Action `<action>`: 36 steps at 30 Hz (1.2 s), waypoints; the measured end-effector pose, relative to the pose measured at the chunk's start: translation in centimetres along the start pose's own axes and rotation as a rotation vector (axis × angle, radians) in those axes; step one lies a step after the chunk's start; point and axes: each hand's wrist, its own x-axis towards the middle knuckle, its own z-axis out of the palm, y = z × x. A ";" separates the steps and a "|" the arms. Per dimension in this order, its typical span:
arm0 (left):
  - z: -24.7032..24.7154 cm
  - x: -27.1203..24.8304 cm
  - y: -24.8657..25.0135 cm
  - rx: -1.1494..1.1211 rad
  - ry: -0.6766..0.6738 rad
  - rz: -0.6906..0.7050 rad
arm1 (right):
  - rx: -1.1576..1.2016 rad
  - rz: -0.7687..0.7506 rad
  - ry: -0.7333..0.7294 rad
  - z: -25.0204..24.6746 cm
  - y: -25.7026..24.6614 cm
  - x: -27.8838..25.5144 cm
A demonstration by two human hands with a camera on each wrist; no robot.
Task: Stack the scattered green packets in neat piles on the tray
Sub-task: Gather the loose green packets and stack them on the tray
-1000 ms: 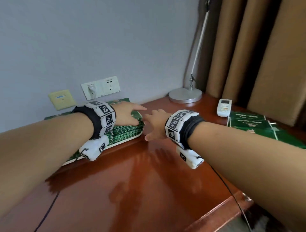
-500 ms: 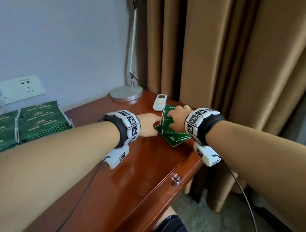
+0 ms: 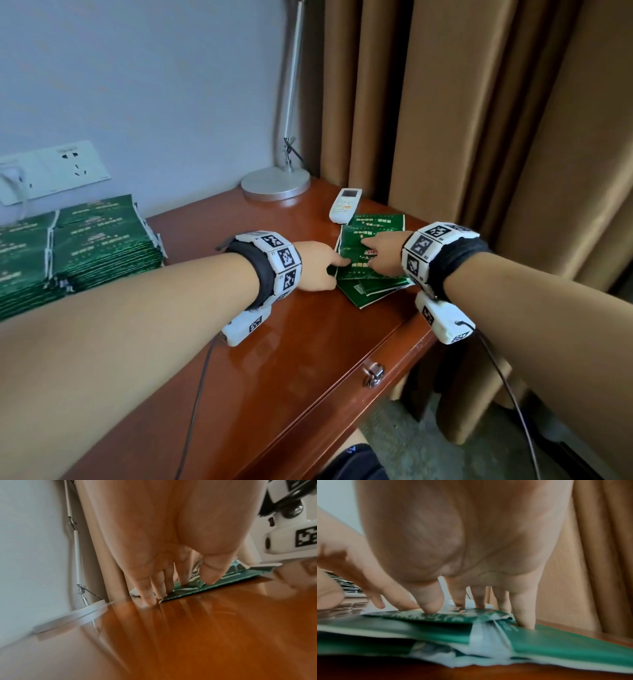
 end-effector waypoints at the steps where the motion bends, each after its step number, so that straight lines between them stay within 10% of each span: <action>1: -0.2 -0.4 -0.1 0.014 -0.002 0.008 | -0.004 -0.012 0.007 -0.1 -0.4 -0.2; 36: 9.7 -33.7 -15.1 -0.191 -0.011 -0.664 | -0.409 -0.754 0.122 -4.4 -33.5 -12.6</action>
